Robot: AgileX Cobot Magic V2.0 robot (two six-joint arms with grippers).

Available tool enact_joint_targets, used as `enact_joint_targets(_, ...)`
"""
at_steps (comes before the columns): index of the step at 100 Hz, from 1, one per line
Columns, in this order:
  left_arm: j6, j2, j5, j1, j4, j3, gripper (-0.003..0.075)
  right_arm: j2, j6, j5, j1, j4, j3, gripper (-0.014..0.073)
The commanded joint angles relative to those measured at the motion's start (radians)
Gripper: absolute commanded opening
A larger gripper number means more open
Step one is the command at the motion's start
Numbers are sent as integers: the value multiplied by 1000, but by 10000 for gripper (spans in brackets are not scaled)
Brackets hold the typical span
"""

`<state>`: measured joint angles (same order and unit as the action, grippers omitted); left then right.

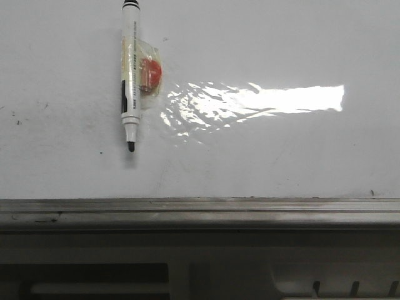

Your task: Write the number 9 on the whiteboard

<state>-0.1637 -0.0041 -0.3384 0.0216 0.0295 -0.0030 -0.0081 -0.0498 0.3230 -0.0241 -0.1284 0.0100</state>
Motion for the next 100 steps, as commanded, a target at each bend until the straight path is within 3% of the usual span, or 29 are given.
enact_joint_targets(1,-10,-31,39,0,-8,31,-18,-22,3,-101,-6,-6,28,-46)
enact_joint_targets(13,-10,-31,48,0,2,31,-18,-22,3,-313,-6,43,28,-46)
enact_joint_targets(22,-10,-31,94,0,-44,31,-18,-22,3,-458,-6,178,28,-46)
enact_joint_targets(29,-10,-31,143,0,-202,31,-18,-22,3,-497,-6,299,28,-46)
enact_joint_targets(39,-10,-31,187,0,-542,31,-18,-22,3,-468,-6,436,28,-46)
enact_joint_targets(60,-10,-31,220,0,-927,31,-18,-22,3,-414,-6,632,4,-46)
enact_joint_targets(74,58,-30,163,4,-881,-36,-19,-16,24,-323,-6,634,-121,-46)
enact_joint_targets(100,360,138,-42,4,-698,-293,-8,152,161,84,-6,487,-397,-43)
